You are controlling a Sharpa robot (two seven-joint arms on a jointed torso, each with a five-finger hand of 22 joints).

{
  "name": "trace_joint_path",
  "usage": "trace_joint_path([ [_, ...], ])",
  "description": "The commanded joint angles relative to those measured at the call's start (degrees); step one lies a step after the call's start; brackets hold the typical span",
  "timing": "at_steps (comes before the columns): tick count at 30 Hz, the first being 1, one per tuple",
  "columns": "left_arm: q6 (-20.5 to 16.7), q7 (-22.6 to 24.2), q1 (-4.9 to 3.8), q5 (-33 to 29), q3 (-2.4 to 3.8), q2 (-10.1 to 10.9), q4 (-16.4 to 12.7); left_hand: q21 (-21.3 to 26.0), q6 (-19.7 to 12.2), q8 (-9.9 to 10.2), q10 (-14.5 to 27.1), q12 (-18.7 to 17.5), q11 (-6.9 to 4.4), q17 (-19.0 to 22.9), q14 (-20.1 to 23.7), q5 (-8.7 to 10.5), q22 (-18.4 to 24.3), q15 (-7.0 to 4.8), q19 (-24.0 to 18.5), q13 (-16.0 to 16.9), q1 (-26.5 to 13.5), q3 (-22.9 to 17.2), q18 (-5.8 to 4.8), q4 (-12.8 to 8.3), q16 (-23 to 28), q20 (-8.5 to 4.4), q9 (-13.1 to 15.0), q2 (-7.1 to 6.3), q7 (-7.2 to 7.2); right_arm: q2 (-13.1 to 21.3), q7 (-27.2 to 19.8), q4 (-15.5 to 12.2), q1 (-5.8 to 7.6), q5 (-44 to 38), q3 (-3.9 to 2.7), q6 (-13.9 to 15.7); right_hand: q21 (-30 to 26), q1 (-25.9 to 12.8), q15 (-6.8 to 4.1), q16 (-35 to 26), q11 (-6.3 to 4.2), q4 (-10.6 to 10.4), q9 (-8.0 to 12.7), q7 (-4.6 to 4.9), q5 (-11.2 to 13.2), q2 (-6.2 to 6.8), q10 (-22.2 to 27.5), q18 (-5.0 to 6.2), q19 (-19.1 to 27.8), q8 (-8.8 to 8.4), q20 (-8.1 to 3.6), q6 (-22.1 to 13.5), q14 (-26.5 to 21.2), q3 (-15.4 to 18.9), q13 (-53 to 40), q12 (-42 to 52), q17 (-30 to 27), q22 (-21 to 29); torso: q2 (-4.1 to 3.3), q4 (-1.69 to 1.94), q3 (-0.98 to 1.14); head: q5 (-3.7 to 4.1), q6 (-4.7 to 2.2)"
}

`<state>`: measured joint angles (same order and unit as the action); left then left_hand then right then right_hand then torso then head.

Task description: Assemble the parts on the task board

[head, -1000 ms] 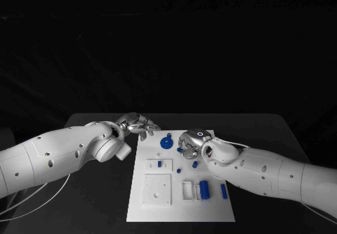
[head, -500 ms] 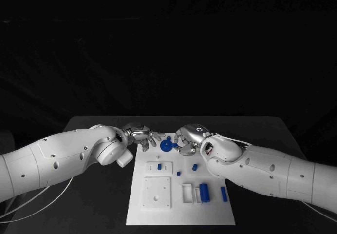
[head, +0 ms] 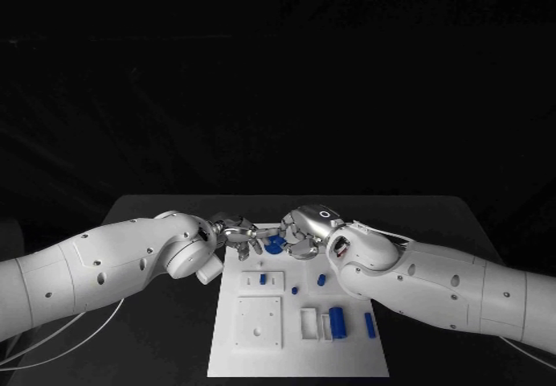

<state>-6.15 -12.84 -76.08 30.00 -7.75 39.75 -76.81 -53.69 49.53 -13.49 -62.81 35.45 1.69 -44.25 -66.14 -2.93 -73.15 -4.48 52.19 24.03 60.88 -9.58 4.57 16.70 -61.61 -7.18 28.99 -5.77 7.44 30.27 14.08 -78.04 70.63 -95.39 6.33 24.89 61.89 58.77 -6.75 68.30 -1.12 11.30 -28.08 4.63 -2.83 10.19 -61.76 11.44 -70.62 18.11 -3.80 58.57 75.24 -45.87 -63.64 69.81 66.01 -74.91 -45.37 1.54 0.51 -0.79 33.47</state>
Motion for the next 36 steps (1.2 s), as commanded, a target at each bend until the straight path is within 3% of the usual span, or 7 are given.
trace_joint_path([
  [1, 0.3, 0.5, -0.05, -1.9, 0.03, -0.4, -0.3, 0.4, -1.3, 0.3, -0.4, -0.3, 0.17, -0.2, -0.2, 0.17, -0.1, -0.01, 0.4, 0.2, 1.8, 2.5, 1.7, 0.1, 0.4, -2.72, -0.1, 1.15, 0.75, -0.1, 0.1, -0.2, 0.0, 0.2, -0.02, 0.1, 0.1, -0.1, -0.36, -0.3, 0.07, -0.1, -0.1, 0.64, -0.1, 0.47, -0.3, 3.56, -0.2, 0.38, -0.37, 0.9, 0.0, -0.4, 0.1, -0.3, 0.0, -0.7, -0.18, 0.04, -0.06, 0.1, -0.19],
  [8, 0.7, 0.7, -0.06, -1.9, 0.03, -0.8, 0.1, 0.8, -1.2, 0.3, -0.5, -0.7, 0.19, -0.3, -0.3, 0.11, -0.1, 0.03, 0.6, 0.4, 3.9, 5.0, 1.7, 0.1, 0.7, -2.72, -0.3, 2.45, 0.83, -0.3, 0.0, -0.6, 0.0, 0.4, -0.02, 0.2, 0.1, 0.0, -0.36, -0.3, 0.07, -0.2, -0.1, 0.64, -0.1, 0.5, -0.3, 3.56, -0.2, 0.38, -0.39, 0.9, 0.0, -0.4, 0.1, -0.3, 0.0, -0.7, -0.19, 0.14, 0.02, 0.09, -0.13],
  [20, 1.3, 0.7, -0.06, -1.5, 0.01, -1.1, 0.4, 1.1, -0.1, -0.1, -0.7, -1.1, 0.12, -0.7, -0.6, -0.3, -0.4, -0.02, 0.9, 0.7, 9.2, 7.8, 1.53, 0.0, 1.2, -2.74, -0.7, 5.31, 0.77, -0.3, 0.0, -0.8, 0.0, 0.4, -0.02, 0.3, 0.1, 0.0, -0.37, -0.3, 0.06, -0.2, -0.1, 0.64, -0.1, 0.52, -0.3, 3.56, -0.2, 0.37, -0.42, 0.9, 0.0, -0.5, 0.1, -0.3, 0.0, -0.7, -0.22, 0.12, -0.01, 0.02, 0.12],
  [26, 2.1, 0.8, -0.05, -2.0, 0.01, -1.2, 0.5, 1.3, 0.3, -0.2, -0.8, -1.4, 0.08, -0.9, -0.6, -4.19, -0.6, -0.06, 0.8, 0.9, 12.8, 8.5, 1.34, -0.2, 1.4, -2.75, -0.9, 6.3, 0.69, -0.4, -0.1, -0.7, 0.0, 0.6, -0.02, 0.2, 0.1, 0.0, -0.37, -0.3, 0.06, -0.2, -0.1, 0.64, -0.1, 0.55, -0.3, 3.56, -0.2, 0.37, -0.42, 0.9, 0.0, -0.5, 0.1, -0.3, 0.0, -0.6, -0.19, 0.12, 0.01, 0.04, 0.13],
  [29, 2.4, 0.9, -0.05, -2.8, 0.0, -1.2, 0.6, 1.4, 0.5, -0.3, -0.8, -1.5, 0.04, -1.0, -0.5, -8.42, -0.8, -0.07, 0.7, 1.0, 14.9, 9.1, 1.19, -0.3, 1.4, -2.73, -1.0, 6.66, 0.61, -0.4, -0.1, -0.6, 0.0, 0.6, -0.02, 0.1, 0.1, 0.0, -0.37, -0.3, 0.07, -0.3, -0.1, 0.64, -0.1, 0.57, -0.3, 3.56, -0.2, 0.36, -0.43, 0.9, 0.0, -0.5, 0.1, -0.3, 0.0, -0.6, -0.2, 0.13, 0.0, 0.08, 0.2],
  [32, 2.5, 1.2, -0.05, -3.0, 0.0, -1.3, 0.7, 1.5, 0.8, -0.4, -0.9, -1.6, 0.0, -1.2, -0.5, -11.18, -1.0, -0.12, 0.6, 1.1, 16.2, 10.0, 1.03, -0.2, 1.5, -2.73, -1.1, 6.98, 0.56, -0.5, -0.1, -0.6, 0.0, 0.7, -0.02, 0.0, 0.1, 0.0, -0.37, -0.3, 0.07, -0.3, -0.1, 0.65, -0.1, 0.58, -0.3, 3.56, -0.2, 0.36, -0.43, 0.9, 0.0, -0.5, 0.1, -0.3, 0.0, -0.6, -0.22, 0.11, 0.0, 0.09, 0.27],
  [36, 2.4, 1.4, -0.05, -3.5, -0.01, -1.3, 0.9, 1.5, 1.2, -0.6, -1.1, -1.6, -0.1, -1.3, -0.5, -12.92, -1.2, -0.21, 0.6, 1.2, 17.7, 10.9, 0.9, -0.2, 1.5, -2.81, -1.1, 7.55, 0.47, -0.5, -0.2, -0.6, 0.0, 0.7, -0.02, 0.0, 0.1, 0.0, -0.37, -0.3, 0.07, -0.3, -0.1, 0.65, -0.1, 0.6, -0.3, 3.56, -0.2, 0.35, -0.44, 0.9, 0.0, -0.5, 0.1, -0.3, 0.0, -0.6, -0.21, 0.1, 0.02, 0.07, 0.23],
])
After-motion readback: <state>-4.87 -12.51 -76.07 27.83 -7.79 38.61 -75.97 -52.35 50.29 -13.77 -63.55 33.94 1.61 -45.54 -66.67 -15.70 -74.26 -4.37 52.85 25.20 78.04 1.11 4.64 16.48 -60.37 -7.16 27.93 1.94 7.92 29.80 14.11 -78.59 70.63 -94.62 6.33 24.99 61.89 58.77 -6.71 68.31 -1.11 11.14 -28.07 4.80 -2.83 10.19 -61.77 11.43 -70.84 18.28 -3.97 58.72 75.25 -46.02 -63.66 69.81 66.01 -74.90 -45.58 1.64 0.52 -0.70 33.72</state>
